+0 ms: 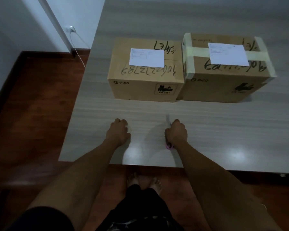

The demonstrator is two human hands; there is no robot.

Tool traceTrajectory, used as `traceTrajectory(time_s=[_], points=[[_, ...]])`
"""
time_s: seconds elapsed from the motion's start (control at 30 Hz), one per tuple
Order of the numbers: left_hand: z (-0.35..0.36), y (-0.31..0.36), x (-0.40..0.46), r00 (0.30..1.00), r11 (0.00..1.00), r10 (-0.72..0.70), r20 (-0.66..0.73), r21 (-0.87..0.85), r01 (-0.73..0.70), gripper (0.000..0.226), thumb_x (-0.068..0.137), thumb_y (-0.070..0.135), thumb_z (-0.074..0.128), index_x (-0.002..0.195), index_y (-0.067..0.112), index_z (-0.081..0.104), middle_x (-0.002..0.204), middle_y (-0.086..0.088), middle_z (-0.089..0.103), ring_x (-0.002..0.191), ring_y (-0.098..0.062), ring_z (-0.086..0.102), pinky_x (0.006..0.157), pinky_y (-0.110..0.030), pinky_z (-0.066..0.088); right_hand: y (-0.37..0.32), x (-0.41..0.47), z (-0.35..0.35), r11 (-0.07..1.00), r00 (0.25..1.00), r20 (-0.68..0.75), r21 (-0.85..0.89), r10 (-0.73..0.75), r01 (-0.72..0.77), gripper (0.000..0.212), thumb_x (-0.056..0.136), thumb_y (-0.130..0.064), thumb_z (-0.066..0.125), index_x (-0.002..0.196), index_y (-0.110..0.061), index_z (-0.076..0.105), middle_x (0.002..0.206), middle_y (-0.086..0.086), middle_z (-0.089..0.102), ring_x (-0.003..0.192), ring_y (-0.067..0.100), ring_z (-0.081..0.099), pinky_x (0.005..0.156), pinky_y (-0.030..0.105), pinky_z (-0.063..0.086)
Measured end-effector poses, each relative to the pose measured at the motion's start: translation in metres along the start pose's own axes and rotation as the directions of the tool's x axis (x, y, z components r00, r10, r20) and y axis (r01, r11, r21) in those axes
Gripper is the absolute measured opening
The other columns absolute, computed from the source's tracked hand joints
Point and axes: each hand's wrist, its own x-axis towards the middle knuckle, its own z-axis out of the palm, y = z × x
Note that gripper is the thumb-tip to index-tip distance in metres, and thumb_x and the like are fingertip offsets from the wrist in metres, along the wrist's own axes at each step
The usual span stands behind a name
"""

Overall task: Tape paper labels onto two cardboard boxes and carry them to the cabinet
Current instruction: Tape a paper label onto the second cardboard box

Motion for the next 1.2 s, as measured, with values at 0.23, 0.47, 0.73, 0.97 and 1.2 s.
traceTrajectory(time_s=[0.23, 0.47, 0.73, 0.97, 1.2], points=[[-0.028, 0.027, 0.001, 0.995, 0.996, 0.078, -0.062, -0.025, -0.080, 0.061, 0.087, 0.034, 0.077, 0.140, 0.014, 0.055, 0.138, -0.013, 0.048, 0.125, -0.035, 0.051, 0.101, -0.047, 0.049, -0.016, -0.004, -0.019, 0.989, 0.999, -0.016, 0.140, -0.037, 0.039, 0.019, 0.085, -0.016, 0.064, 0.097, -0.001, 0.062, 0.099, 0.017, 0.066, 0.088, 0.032, 0.066, 0.067, 0.033, 0.053], [-0.090, 0.069, 0.012, 0.958, 0.974, 0.227, -0.177, 0.020, -0.227, 0.062, 0.086, 0.039, 0.076, 0.139, 0.017, 0.054, 0.139, -0.009, 0.052, 0.128, -0.030, 0.050, 0.100, -0.047, 0.049, -0.063, -0.009, -0.068, 0.923, 0.960, -0.211, 0.299, -0.185, 0.244, 0.021, 0.079, -0.017, 0.065, 0.069, -0.012, 0.047, 0.071, 0.007, 0.053, 0.062, 0.022, 0.050, 0.048, 0.027, 0.026], [-0.147, 0.092, 0.029, 0.895, 0.944, 0.329, -0.302, 0.072, -0.323, 0.061, 0.085, 0.041, 0.075, 0.137, 0.015, 0.056, 0.135, -0.010, 0.052, 0.122, -0.032, 0.054, 0.094, -0.041, 0.048, -0.109, 0.002, -0.125, 0.896, 0.899, -0.370, 0.276, -0.234, 0.347, 0.015, 0.083, -0.010, 0.066, 0.076, -0.007, 0.054, 0.077, 0.012, 0.058, 0.069, 0.026, 0.055, 0.056, 0.030, 0.040], [-0.172, 0.110, 0.051, 0.870, 0.935, 0.341, -0.357, 0.031, -0.354, 0.071, 0.085, 0.040, 0.076, 0.145, 0.014, 0.048, 0.137, -0.009, 0.052, 0.125, -0.031, 0.052, 0.096, -0.042, 0.047, -0.143, 0.031, -0.156, 0.920, 0.892, -0.379, 0.201, -0.245, 0.338, 0.011, 0.084, -0.017, 0.065, 0.084, -0.006, 0.062, 0.085, 0.010, 0.064, 0.076, 0.027, 0.061, 0.056, 0.028, 0.038], [-0.181, 0.119, 0.075, 0.858, 0.937, 0.310, -0.409, -0.023, -0.349, 0.065, 0.088, 0.033, 0.076, 0.143, 0.008, 0.051, 0.137, -0.012, 0.053, 0.124, -0.032, 0.053, 0.102, -0.044, 0.046, -0.171, 0.071, -0.172, 0.962, 0.932, -0.279, 0.079, -0.231, 0.261, 0.009, 0.088, -0.009, 0.063, 0.096, -0.004, 0.064, 0.099, 0.016, 0.069, 0.088, 0.033, 0.069, 0.059, 0.030, 0.044]])
